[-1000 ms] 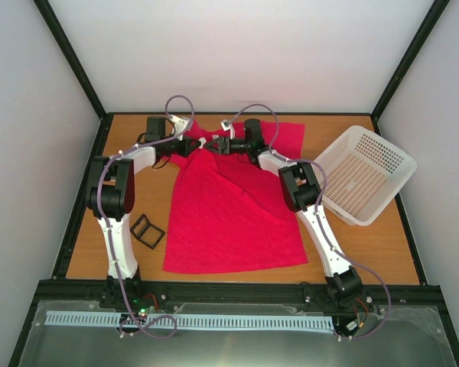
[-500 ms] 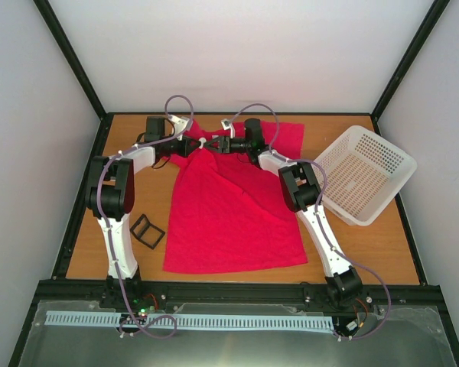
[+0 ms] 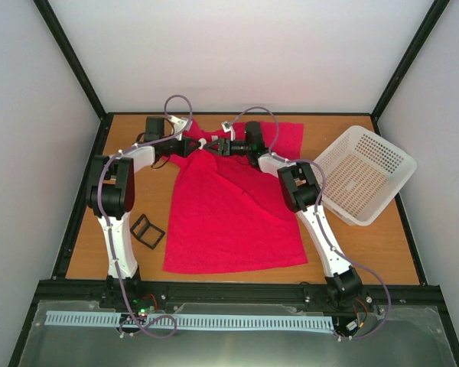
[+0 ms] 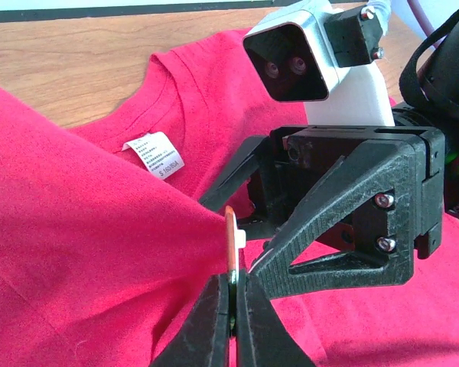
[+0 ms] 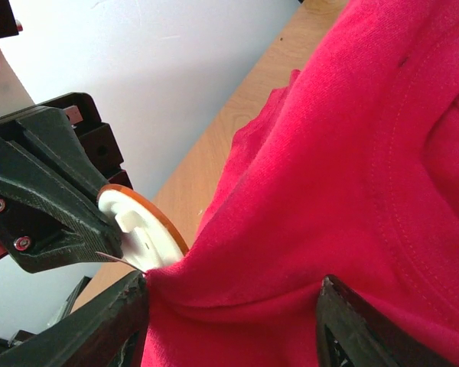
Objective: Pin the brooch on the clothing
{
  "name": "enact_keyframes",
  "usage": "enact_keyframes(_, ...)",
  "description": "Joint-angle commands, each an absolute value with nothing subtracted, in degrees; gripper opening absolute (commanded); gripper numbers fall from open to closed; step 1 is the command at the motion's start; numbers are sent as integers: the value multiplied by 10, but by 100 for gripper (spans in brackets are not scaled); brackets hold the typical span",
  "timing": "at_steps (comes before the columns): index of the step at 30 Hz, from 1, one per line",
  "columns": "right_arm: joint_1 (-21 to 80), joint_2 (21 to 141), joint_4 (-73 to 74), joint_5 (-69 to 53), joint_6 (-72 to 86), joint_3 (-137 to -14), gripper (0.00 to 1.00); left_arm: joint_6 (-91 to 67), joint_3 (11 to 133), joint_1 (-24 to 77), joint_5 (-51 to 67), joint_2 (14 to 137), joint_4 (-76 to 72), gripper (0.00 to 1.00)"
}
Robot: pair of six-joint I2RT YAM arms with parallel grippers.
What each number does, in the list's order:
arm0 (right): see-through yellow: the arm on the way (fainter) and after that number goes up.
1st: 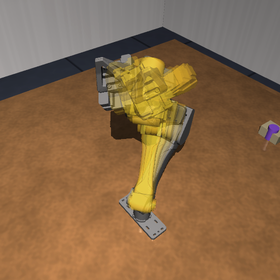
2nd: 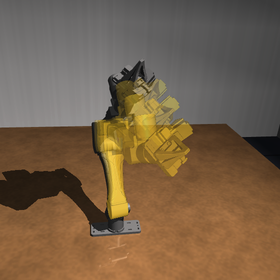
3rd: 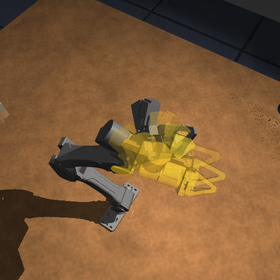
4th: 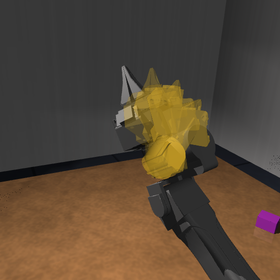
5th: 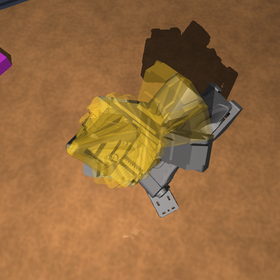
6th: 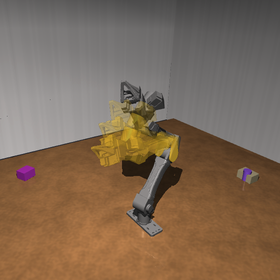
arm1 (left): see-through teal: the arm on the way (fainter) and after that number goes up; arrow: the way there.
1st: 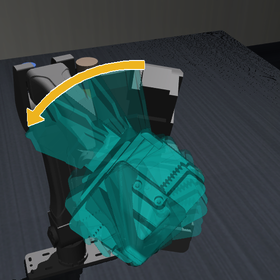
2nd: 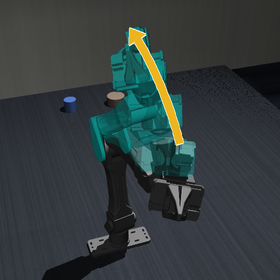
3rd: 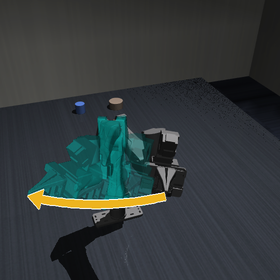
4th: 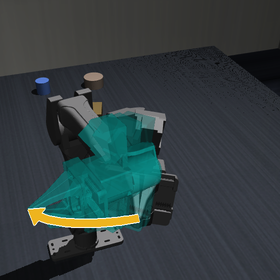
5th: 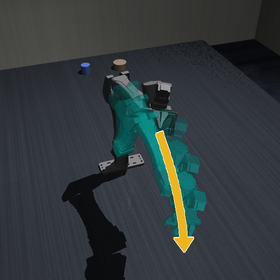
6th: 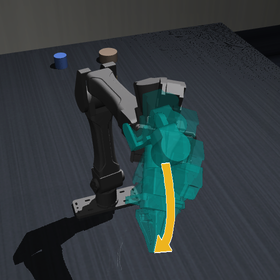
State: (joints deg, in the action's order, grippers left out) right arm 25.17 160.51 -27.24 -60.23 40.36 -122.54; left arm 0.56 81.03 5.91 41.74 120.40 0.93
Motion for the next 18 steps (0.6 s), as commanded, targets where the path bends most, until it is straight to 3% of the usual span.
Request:
enact_keyframes(1,260,1608,-293,-602,412,-1219,59,3,835,55,447,1210,11,1)
enact_keyframes(14,261,1621,-280,-603,412,-1246,60,2,827,55,471,1202,1,1)
enact_keyframes(18,261,1641,-273,-616,419,-1282,56,20,806,55,494,1189,-17,1)
